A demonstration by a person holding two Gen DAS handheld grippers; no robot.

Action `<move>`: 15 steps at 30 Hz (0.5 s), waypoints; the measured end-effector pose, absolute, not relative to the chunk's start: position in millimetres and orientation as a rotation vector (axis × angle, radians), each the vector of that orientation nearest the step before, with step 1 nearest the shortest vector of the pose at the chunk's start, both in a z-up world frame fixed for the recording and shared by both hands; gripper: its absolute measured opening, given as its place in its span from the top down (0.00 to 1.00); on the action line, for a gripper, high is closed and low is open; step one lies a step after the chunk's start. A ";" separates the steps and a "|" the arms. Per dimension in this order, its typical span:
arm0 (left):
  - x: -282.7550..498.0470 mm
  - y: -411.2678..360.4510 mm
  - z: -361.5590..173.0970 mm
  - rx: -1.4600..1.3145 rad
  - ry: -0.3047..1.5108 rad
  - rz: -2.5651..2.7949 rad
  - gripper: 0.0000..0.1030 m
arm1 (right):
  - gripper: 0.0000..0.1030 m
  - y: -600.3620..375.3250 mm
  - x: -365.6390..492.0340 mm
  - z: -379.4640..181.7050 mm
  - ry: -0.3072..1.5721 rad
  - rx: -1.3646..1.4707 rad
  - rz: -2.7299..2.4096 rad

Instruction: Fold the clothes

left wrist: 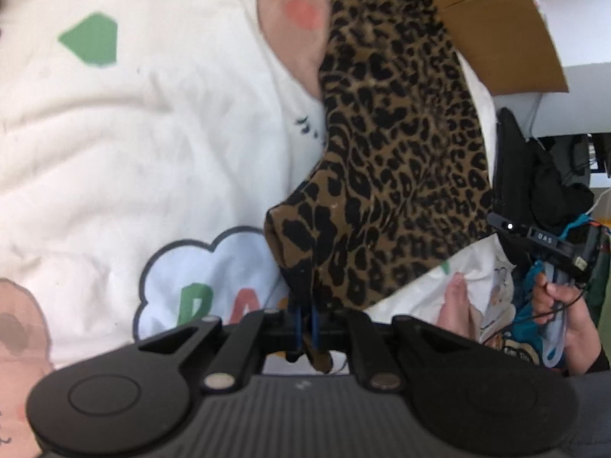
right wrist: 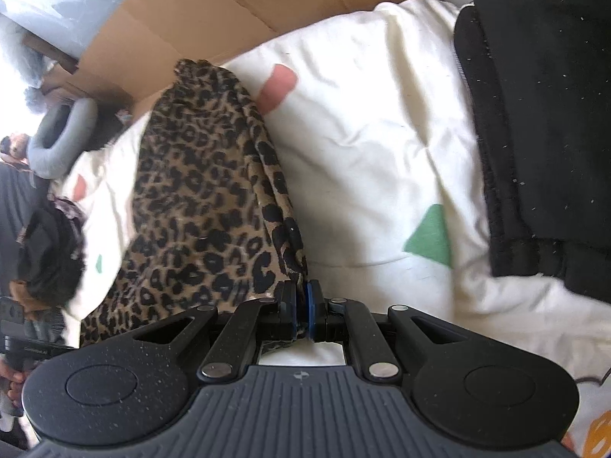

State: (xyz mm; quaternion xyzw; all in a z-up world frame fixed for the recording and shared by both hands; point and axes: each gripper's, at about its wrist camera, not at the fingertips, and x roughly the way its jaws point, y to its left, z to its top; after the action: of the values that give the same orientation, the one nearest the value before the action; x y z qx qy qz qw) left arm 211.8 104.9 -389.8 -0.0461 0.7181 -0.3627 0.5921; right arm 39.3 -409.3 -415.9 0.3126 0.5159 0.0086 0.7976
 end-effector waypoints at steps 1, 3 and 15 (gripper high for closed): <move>210.3 102.2 -392.9 -0.106 1.672 -0.843 0.95 | 0.97 -410.7 40.3 -419.0 1.112 0.663 0.012; 207.3 96.8 -399.3 -0.103 1.677 -0.843 0.95 | 0.97 -412.2 41.7 -424.4 1.116 0.643 0.007; 203.2 96.3 -415.1 -0.098 1.687 -0.841 0.95 | 0.66 -416.2 55.6 -440.2 1.152 0.586 0.058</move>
State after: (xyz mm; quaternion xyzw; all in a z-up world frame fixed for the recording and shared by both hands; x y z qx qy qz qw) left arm 203.2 96.3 -415.1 -0.0420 0.7239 -0.3606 0.5867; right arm 55.6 -416.2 -440.2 0.2728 0.5368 0.0268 0.7980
